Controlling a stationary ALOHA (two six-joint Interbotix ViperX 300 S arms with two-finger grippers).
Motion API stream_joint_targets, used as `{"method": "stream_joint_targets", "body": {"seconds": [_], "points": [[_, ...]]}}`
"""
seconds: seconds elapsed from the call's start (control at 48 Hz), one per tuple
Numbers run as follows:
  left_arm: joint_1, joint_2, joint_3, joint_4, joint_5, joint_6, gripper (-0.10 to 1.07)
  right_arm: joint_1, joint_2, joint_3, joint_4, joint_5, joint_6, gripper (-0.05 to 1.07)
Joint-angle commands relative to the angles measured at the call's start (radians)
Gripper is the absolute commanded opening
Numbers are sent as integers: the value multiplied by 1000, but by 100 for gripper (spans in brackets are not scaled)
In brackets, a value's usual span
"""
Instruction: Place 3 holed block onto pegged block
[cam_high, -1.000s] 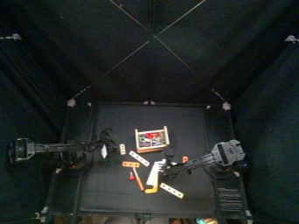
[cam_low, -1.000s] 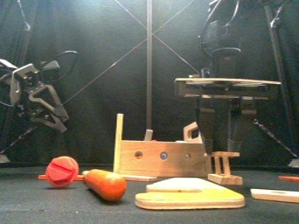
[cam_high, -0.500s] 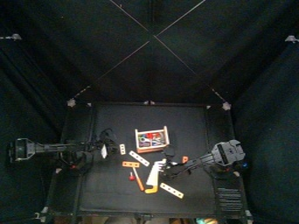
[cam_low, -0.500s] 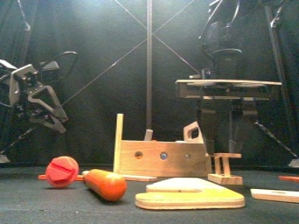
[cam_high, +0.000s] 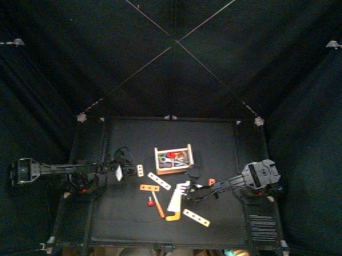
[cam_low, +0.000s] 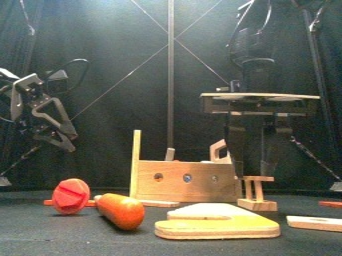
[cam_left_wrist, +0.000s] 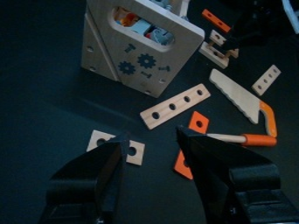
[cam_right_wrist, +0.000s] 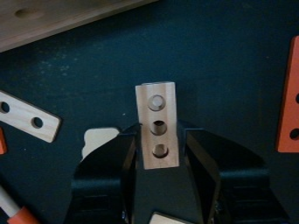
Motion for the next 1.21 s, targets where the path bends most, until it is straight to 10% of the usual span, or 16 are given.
{"method": "stream_joint_targets", "body": {"seconds": [0.0,0.771,1.188], "points": [[-2,0,-9,0,-5,2,85,-6,-23,-8,-5,0,5,57],[-2,2,-8,2,-3,2,85,-9,-6,-3,-6,-26,-5,60],[-2,0,-8,0,-3,2,85,-5,-15,-5,-32,-26,-8,96]]}}
